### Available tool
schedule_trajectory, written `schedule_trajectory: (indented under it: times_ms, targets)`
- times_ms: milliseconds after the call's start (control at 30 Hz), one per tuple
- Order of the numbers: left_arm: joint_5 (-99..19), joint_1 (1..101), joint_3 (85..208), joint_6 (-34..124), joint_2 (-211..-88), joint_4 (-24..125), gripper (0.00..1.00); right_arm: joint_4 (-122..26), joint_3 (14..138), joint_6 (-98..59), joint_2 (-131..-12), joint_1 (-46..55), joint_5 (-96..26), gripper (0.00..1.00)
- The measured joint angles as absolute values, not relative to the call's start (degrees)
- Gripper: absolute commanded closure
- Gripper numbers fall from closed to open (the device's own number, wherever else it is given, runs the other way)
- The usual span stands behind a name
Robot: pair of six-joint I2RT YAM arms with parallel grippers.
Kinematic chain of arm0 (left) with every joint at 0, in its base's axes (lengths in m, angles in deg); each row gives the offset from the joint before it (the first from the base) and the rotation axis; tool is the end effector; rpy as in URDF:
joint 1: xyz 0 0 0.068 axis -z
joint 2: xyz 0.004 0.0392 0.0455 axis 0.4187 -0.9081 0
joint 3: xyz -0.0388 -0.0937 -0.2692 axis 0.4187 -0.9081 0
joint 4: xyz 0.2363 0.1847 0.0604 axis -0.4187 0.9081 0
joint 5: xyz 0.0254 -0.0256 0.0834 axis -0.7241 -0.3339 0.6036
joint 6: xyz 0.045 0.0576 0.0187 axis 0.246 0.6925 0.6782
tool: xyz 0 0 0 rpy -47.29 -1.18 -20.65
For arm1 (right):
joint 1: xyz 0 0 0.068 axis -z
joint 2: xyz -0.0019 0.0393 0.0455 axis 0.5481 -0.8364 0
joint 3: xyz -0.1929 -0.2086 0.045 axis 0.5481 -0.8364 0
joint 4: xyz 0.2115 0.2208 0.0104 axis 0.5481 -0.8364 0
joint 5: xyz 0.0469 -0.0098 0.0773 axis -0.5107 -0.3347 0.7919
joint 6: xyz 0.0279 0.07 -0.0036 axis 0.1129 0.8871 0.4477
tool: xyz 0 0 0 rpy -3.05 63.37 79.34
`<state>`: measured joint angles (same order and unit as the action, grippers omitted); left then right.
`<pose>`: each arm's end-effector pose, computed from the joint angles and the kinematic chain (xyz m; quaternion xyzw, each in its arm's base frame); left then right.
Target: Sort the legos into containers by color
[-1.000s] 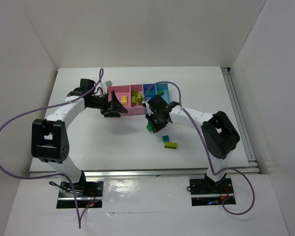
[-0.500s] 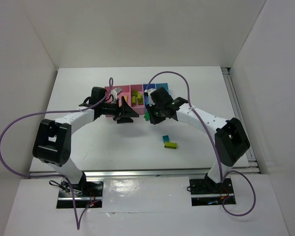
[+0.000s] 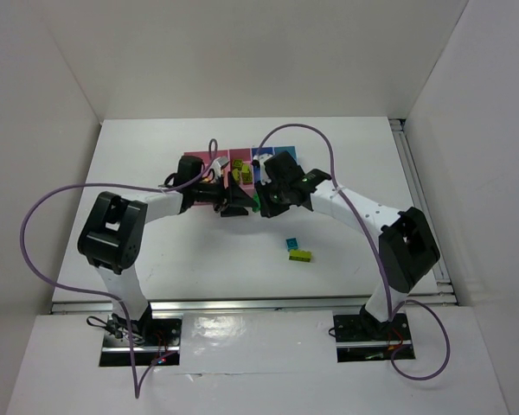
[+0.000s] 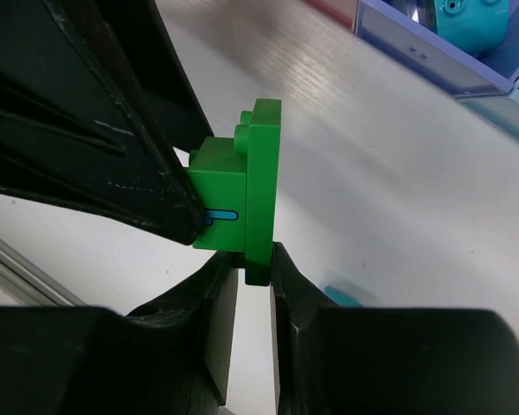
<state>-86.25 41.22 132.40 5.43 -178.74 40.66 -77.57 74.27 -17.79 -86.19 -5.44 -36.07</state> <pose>0.3934 -0.1703 0.1525 -0.0309 0.8136 -0.5682 0.1197 0.3270 0.2714 0.2323 -0.2654 0.9056 0.1814 0.2767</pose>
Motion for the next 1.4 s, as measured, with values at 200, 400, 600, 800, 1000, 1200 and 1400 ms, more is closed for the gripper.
schedule_trajectory:
  times_ms: [200, 400, 600, 800, 1000, 1200, 1400]
  targets:
    - [-87.1, 41.7, 134.2, 5.5, -180.0, 39.3, 0.38, -78.1, 75.1, -17.6, -86.2, -5.4, -35.9, 1.00]
    - [-88.4, 42.0, 135.4, 4.5, -181.0, 37.8, 0.51, -78.5, 76.0, -17.6, -86.2, -5.3, -35.9, 1.00]
    - [-89.7, 42.2, 135.9, 4.4, -181.4, 37.3, 0.93, -79.1, 76.3, -17.6, -86.5, -5.2, -36.0, 1.00]
    - [-90.1, 42.1, 138.8, 5.9, -182.8, 39.9, 1.00, -79.0, 76.6, -16.4, -86.6, -4.9, -37.3, 1.00]
    - [-90.1, 41.2, 138.9, 7.1, -182.9, 40.7, 1.00, -77.4, 76.0, -13.2, -86.6, -3.6, -36.0, 1.00]
    - [-89.3, 39.0, 139.0, 8.8, -182.8, 43.2, 1.00, -74.3, 76.0, -9.5, -86.8, 0.2, -35.9, 1.00]
    - [-88.1, 36.9, 139.5, 10.3, -182.3, 46.8, 1.00, -72.6, 76.7, -7.7, -87.9, 3.6, -38.9, 1.00]
